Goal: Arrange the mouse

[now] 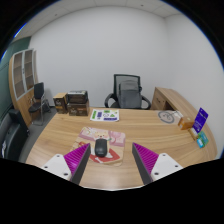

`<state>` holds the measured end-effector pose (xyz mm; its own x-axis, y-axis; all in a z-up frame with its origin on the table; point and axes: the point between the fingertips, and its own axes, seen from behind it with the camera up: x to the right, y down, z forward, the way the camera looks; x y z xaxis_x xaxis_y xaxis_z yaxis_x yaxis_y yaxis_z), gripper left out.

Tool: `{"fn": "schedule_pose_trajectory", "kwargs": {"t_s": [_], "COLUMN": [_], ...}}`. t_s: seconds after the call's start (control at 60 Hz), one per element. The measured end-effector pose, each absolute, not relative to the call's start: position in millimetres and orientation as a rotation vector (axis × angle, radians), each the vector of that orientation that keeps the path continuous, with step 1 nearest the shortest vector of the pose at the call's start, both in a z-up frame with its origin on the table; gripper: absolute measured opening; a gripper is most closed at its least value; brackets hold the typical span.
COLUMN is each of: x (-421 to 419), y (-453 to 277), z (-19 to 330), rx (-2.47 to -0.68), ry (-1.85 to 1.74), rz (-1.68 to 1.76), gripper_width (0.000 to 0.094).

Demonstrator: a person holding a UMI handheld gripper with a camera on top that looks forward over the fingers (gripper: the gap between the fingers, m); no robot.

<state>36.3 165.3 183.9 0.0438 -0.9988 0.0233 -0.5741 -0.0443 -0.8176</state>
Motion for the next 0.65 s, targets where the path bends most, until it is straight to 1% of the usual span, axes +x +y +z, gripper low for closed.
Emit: {"fn": "schedule_pose_trajectory", "kwargs": {"t_s": [0.083, 0.167, 0.383, 0.5, 0.65], "x": [-7, -47, -128, -149, -156], "y": [143, 123, 82, 65, 47], "z": [201, 206, 185, 174, 171], "rx": [-1.692, -1.691, -1.703, -1.694, -1.693], "ry": [1.607, 1.628, 1.689, 1.727, 1.737], "rz": [-0.88, -0.904, -0.897, -0.871, -0.883], "gripper_width": [0.0866, 0.0867, 0.0866, 0.0865, 0.087]}}
